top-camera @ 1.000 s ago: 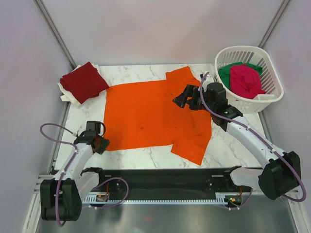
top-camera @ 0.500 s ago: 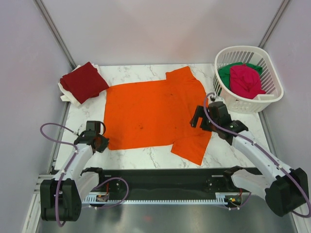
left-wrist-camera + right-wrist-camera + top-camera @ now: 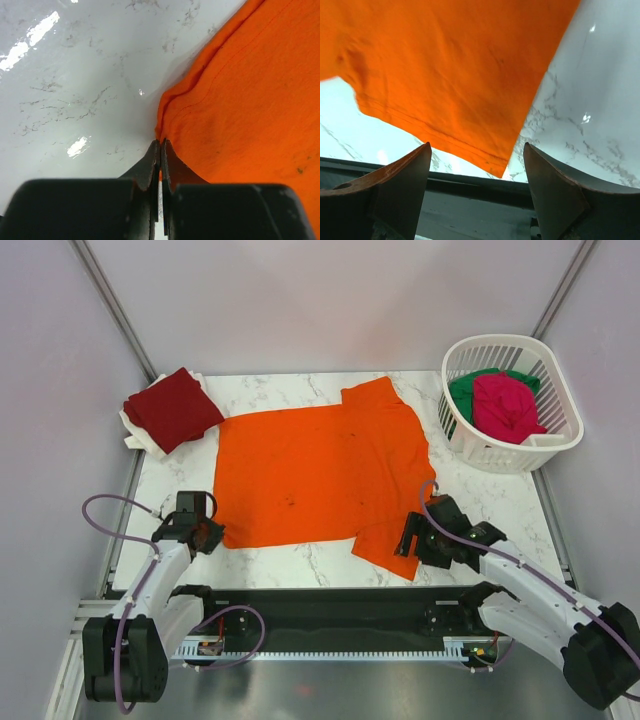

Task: Fold and stack the t-shirts
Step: Flatten the tshirt out

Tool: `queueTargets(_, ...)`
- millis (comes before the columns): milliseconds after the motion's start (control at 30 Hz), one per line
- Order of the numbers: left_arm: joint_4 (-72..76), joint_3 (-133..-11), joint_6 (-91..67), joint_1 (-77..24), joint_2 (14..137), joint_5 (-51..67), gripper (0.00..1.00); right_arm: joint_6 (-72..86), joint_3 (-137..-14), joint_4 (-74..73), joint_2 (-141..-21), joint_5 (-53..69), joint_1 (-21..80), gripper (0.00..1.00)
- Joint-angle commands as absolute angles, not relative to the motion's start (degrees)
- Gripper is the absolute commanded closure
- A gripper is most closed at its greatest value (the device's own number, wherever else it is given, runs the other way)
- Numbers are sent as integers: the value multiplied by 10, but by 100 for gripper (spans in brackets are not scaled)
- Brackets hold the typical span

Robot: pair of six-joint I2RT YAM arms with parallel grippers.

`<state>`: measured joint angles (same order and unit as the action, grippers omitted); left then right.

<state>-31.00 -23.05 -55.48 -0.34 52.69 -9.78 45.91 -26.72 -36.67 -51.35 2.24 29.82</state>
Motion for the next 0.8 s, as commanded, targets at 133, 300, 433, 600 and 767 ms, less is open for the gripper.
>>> queueTargets(133, -287, -227, -536, -1, 515, -94, 98, 511, -229, -356, -512, 24, 327, 18)
queueTargets(300, -286, -228, -536, -1, 517, -92, 98, 518, -210, -314, -544, 37, 339, 29)
queueTargets(433, -286, -227, -534, -1, 516, -92, 98, 519, -203, -295, -555, 41, 352, 52)
queueTargets(600, -285, -228, -534, -1, 517, -92, 98, 519, -207, -301, -527, 22, 361, 98)
queueTargets(767, -287, -229, -531, -1, 507, -58, 98, 506, -250, -337, -510, -10, 367, 100)
